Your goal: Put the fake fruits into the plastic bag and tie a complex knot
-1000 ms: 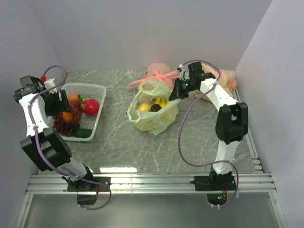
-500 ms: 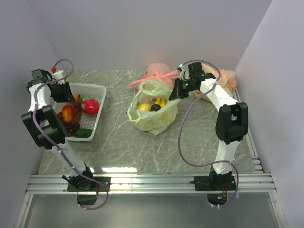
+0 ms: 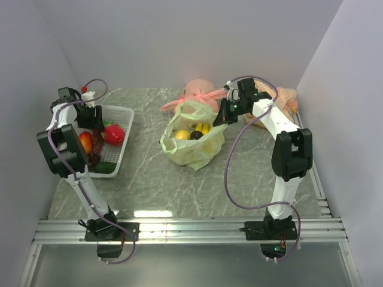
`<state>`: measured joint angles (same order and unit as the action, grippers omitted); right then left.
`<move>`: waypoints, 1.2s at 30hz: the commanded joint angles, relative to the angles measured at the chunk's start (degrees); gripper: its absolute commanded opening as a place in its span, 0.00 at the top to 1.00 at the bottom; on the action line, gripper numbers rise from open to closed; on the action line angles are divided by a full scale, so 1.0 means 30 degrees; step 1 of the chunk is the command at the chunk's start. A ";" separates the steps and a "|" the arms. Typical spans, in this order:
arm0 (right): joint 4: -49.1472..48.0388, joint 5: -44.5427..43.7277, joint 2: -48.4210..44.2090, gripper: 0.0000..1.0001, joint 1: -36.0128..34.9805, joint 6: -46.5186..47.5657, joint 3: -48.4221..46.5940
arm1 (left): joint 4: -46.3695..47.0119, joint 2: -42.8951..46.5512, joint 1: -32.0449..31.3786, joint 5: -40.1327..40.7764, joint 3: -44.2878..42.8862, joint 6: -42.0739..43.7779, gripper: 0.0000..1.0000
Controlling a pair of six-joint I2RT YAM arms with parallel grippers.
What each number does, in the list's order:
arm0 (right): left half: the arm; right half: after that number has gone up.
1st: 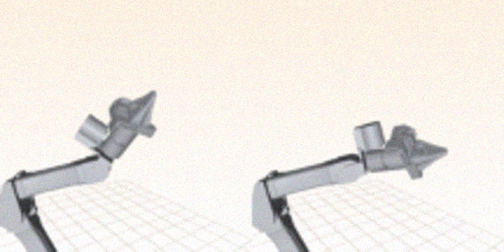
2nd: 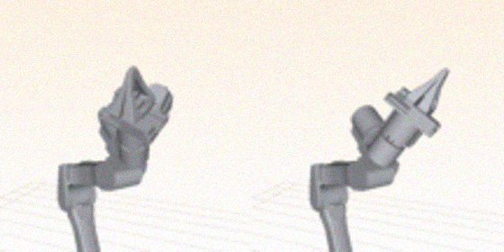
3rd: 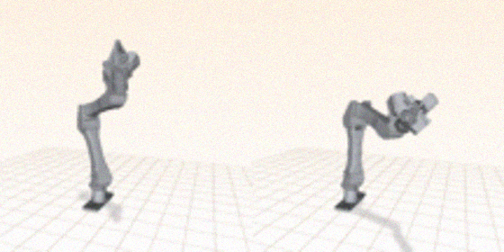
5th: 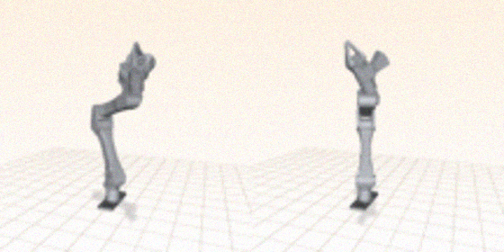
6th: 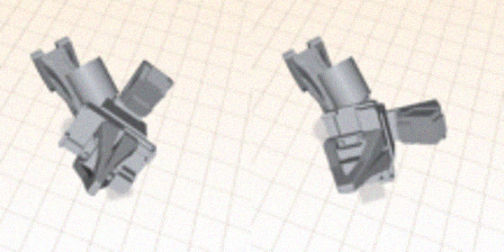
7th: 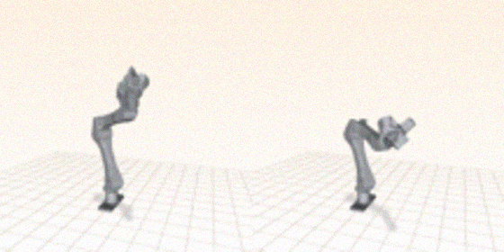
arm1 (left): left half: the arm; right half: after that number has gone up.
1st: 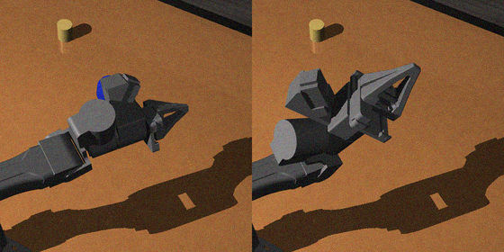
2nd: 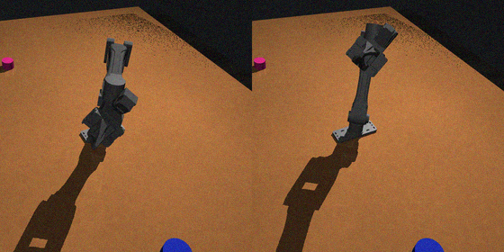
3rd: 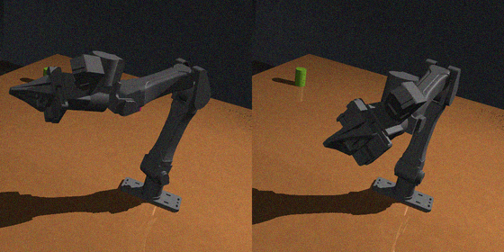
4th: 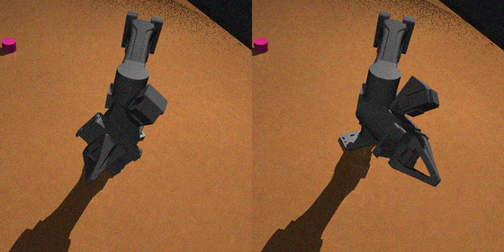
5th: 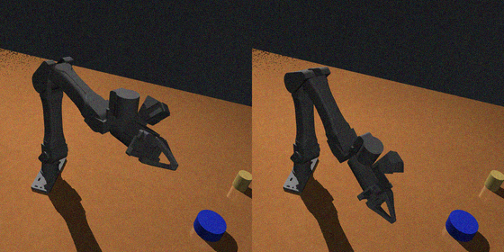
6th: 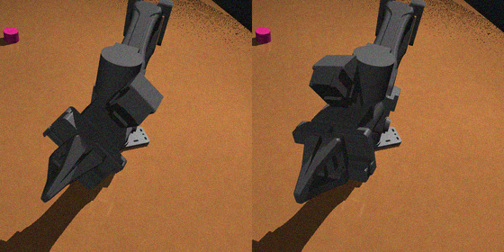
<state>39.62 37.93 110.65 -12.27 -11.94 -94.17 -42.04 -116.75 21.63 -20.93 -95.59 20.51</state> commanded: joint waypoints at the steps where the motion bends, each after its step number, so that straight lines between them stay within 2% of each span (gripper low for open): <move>1: -0.0373 -0.0105 0.0265 1.00 0.0223 0.0027 -0.0543 | 0.1062 -0.0370 -0.0382 0.1028 0.0251 0.0369 0.36; 6: -0.0227 -0.0134 0.0323 1.00 0.0281 0.0056 -0.0631 | 0.1504 -0.0955 -0.0968 0.2257 0.0750 0.0107 0.33; 9: -0.0197 -0.0134 0.0382 1.00 0.0253 0.0085 -0.0719 | 0.1329 -0.1307 -0.1115 0.2405 0.0663 -0.0128 0.41; 12: -0.0226 -0.0105 0.0382 1.00 0.0283 0.0056 -0.0719 | 0.0745 -0.1542 -0.1115 0.2465 0.0196 -0.0362 0.56; 13: -0.0227 -0.0105 0.0382 1.00 0.0253 0.0085 -0.0748 | 0.0510 -0.1543 -0.1057 0.2348 -0.0009 -0.0421 0.67; 15: -0.0168 -0.0105 0.0353 1.00 0.0282 0.0085 -0.0748 | -0.0277 -0.1107 -0.0911 0.2056 -0.0595 -0.0509 0.78; 16: -0.0139 -0.0105 0.0324 1.00 0.0282 0.0114 -0.0835 | -0.0544 -0.0871 -0.0852 0.1590 -0.0800 -0.0741 0.87; 19: -0.0022 -0.0018 0.0265 1.00 0.0282 0.0172 -0.0895 | -0.1220 0.0621 -0.0618 0.1147 -0.1475 -0.0889 0.99; 27: 0.0388 0.0246 0.0148 1.00 0.0312 0.0495 -0.0837 | -0.2421 0.3435 -0.0236 -0.0435 -0.3554 -0.0889 1.00; 32: 0.0330 0.0363 0.0060 1.00 0.0283 0.0525 -0.0836 | -0.3443 0.3789 -0.0266 -0.1693 -0.5604 -0.1124 1.00; 36: 0.0067 0.0567 -0.0087 1.00 0.0312 0.0321 -0.0866 | -0.3361 0.4608 -0.0411 -0.5519 -0.6806 -0.1854 1.00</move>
<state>40.36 38.50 111.02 -11.94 -11.22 -94.19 -50.94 -106.45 20.91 -26.68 -112.73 17.21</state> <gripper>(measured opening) 0.006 0.086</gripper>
